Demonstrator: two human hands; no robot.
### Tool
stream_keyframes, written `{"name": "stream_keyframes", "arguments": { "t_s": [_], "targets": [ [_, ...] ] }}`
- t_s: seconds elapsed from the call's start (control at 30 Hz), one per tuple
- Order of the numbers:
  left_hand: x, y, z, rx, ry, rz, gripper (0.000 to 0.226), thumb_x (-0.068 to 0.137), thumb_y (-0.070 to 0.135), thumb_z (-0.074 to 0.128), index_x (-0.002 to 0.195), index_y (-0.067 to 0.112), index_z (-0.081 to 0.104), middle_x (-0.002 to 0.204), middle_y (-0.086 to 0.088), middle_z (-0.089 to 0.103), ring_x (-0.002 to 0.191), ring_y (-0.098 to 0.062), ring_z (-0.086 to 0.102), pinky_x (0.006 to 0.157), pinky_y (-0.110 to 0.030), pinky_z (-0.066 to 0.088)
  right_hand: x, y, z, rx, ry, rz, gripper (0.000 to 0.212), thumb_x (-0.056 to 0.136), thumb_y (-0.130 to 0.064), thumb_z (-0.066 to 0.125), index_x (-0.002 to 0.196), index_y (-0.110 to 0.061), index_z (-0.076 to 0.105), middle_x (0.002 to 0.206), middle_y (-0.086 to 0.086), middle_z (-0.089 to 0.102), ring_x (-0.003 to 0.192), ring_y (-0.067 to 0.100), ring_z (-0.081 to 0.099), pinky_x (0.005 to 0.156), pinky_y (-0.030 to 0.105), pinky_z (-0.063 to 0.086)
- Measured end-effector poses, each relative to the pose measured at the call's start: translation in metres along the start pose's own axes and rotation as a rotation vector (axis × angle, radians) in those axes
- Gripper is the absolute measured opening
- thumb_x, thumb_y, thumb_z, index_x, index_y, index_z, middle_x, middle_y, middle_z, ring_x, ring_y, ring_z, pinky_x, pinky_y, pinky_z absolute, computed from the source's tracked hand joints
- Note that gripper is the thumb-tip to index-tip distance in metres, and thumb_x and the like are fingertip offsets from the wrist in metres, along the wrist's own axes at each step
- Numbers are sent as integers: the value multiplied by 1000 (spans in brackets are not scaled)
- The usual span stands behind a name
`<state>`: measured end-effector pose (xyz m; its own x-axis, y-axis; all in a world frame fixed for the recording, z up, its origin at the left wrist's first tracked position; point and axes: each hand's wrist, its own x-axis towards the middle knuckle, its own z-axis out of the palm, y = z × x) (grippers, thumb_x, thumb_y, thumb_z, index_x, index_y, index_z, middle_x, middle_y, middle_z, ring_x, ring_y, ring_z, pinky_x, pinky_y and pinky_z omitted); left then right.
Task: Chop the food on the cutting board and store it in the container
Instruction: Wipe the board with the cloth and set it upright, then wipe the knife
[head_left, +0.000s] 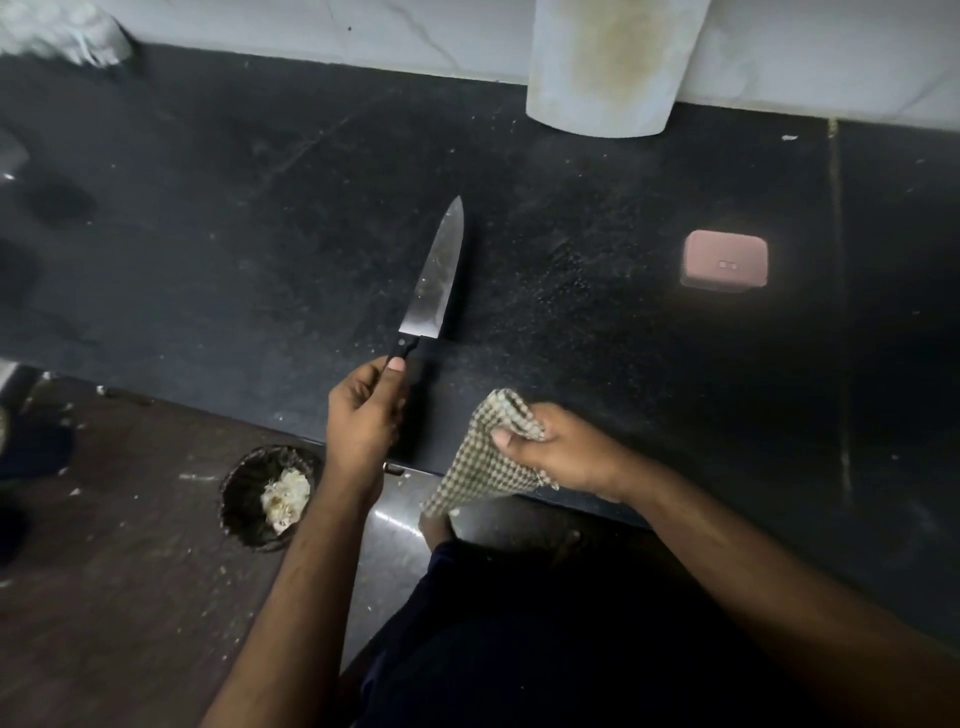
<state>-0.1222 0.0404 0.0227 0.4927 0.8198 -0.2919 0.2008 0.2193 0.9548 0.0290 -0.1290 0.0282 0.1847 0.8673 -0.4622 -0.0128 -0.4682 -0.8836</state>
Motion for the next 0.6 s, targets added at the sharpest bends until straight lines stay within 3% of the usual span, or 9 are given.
{"name": "stream_keyframes", "arguments": {
  "t_s": [0.13,0.23,0.37,0.43,0.6],
  "targets": [
    [0,2,-1,12,-9,-1,20,105,27,58,98,10,67,60,5,40,48,-5,33,42,-17,27,-3,-12,-22,143,258,-84,15,102,-26,56,107,-23,70,106,-4,76,101,11,72,89,33,57],
    [0,7,5,19,-53,12,18,105,26,58,95,16,68,60,5,43,47,-4,34,41,-16,27,-3,-22,-48,158,528,-216,13,102,-22,58,109,-22,69,103,-5,76,100,9,71,85,26,57],
    [1,11,13,33,-99,26,18,105,24,57,96,14,69,58,8,44,48,-4,35,43,-15,29,5,-18,-86,-169,893,-302,24,99,-15,62,122,-13,68,106,-13,69,97,-5,64,86,12,47],
    [0,9,15,58,-122,36,20,105,26,58,97,12,69,59,5,41,50,-7,33,44,-17,28,12,-6,-100,-280,942,-261,27,97,-10,62,124,-12,67,105,-10,70,92,-9,62,83,10,44],
    [-1,7,16,78,-132,38,22,104,26,59,99,7,69,60,4,43,52,-7,36,45,-16,30,30,29,-102,-335,862,-85,37,99,-14,61,136,-11,61,132,5,65,124,21,59,107,28,41]
  ]
}}
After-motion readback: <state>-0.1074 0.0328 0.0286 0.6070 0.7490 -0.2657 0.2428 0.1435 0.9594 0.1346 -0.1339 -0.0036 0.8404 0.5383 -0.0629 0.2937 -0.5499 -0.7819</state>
